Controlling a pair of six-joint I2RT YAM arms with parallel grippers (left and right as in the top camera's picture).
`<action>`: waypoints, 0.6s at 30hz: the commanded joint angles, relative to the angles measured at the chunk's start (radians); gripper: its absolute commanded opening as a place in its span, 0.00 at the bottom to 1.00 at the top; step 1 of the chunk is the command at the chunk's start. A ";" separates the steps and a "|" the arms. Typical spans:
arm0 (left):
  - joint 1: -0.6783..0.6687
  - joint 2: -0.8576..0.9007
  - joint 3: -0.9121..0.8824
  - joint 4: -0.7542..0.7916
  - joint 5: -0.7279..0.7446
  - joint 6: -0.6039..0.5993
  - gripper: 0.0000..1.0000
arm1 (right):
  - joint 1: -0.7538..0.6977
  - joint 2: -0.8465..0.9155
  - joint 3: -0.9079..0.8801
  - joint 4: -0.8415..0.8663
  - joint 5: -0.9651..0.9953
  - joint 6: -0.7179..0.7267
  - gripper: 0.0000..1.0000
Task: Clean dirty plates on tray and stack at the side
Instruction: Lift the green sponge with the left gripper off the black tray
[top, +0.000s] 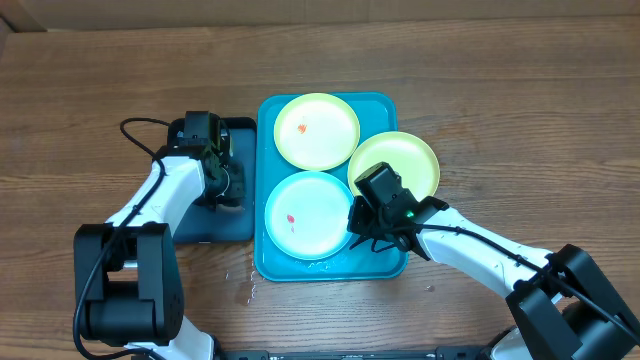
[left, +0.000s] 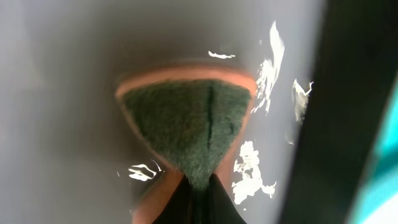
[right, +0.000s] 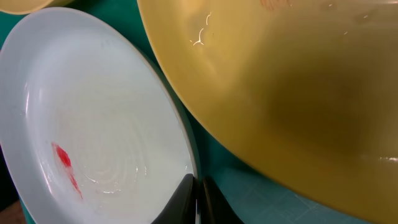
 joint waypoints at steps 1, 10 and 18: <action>0.015 -0.011 0.076 -0.055 0.108 0.036 0.04 | 0.005 0.000 -0.007 0.010 0.006 0.004 0.06; 0.026 -0.087 0.208 -0.214 -0.004 0.032 0.04 | 0.005 0.000 -0.007 0.010 0.006 0.005 0.04; 0.023 -0.127 0.207 -0.265 -0.101 -0.084 0.04 | 0.005 0.000 -0.007 0.010 0.006 0.004 0.04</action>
